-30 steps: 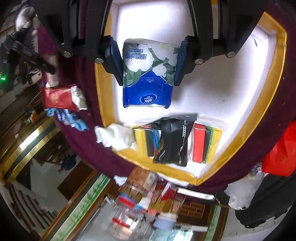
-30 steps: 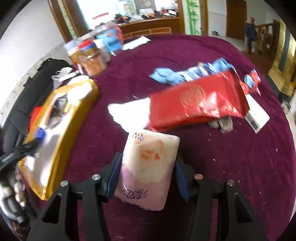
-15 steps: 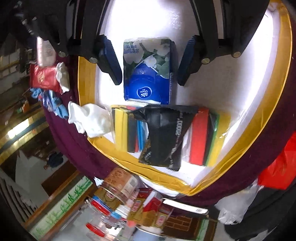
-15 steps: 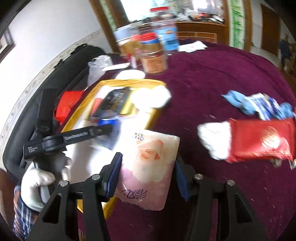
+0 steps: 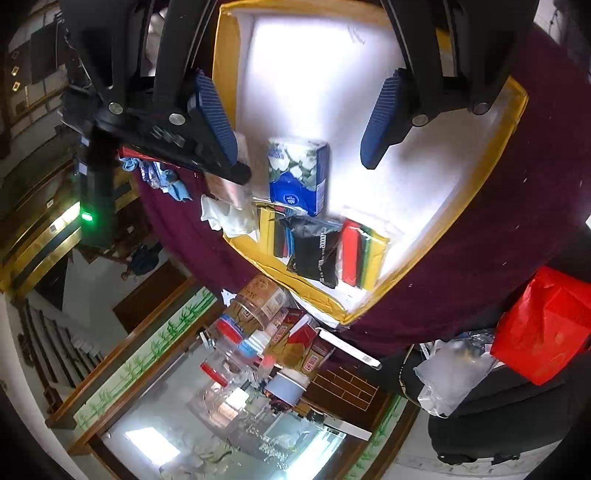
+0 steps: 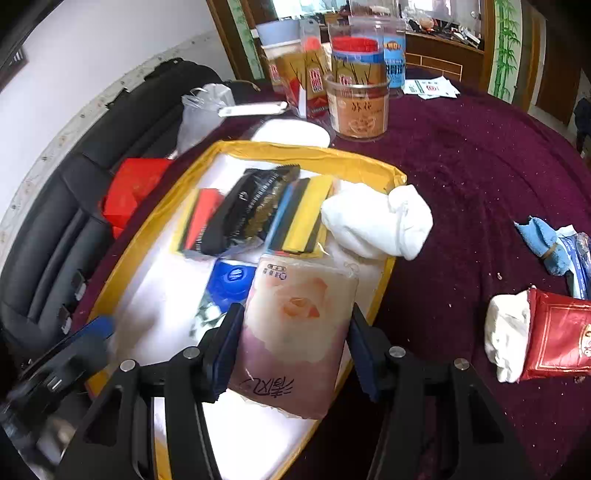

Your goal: Organize soft objects

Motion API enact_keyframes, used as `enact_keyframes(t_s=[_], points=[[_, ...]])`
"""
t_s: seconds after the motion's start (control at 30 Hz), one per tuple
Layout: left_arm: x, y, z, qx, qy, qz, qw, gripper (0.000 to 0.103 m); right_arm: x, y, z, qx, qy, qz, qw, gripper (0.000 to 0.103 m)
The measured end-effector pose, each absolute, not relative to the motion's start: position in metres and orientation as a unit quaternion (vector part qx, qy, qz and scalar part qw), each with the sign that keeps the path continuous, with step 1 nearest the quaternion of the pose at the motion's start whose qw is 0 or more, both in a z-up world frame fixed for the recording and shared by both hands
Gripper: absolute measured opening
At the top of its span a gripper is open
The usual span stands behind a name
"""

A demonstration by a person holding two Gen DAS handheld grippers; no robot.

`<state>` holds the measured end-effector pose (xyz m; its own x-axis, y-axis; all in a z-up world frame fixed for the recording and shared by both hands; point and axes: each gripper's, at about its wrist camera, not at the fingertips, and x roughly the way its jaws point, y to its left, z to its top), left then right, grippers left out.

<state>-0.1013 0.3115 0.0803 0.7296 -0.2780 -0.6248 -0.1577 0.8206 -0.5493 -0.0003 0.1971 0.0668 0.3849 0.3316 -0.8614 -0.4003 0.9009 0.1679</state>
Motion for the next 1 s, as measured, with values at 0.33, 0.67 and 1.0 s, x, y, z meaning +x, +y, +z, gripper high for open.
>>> enact_keyframes(t_s=[0.33, 0.67, 1.0], points=[[-0.118, 0.314, 0.078, -0.311, 0.353, -0.033, 0.882, 0.073, 0.003, 0.213, 0.055, -0.070, 0.498, 0.189, 0.843, 0.060], [-0.134, 0.306, 0.086, -0.300, 0.342, -0.023, 0.890, 0.074, -0.010, 0.163, 0.093, 0.000, 0.449, 0.210, 0.869, 0.070], [-0.142, 0.256, 0.104, -0.254, 0.318, -0.089, 0.909, 0.079, -0.017, -0.013, 0.110, 0.062, 0.415, 0.075, 0.904, 0.073]])
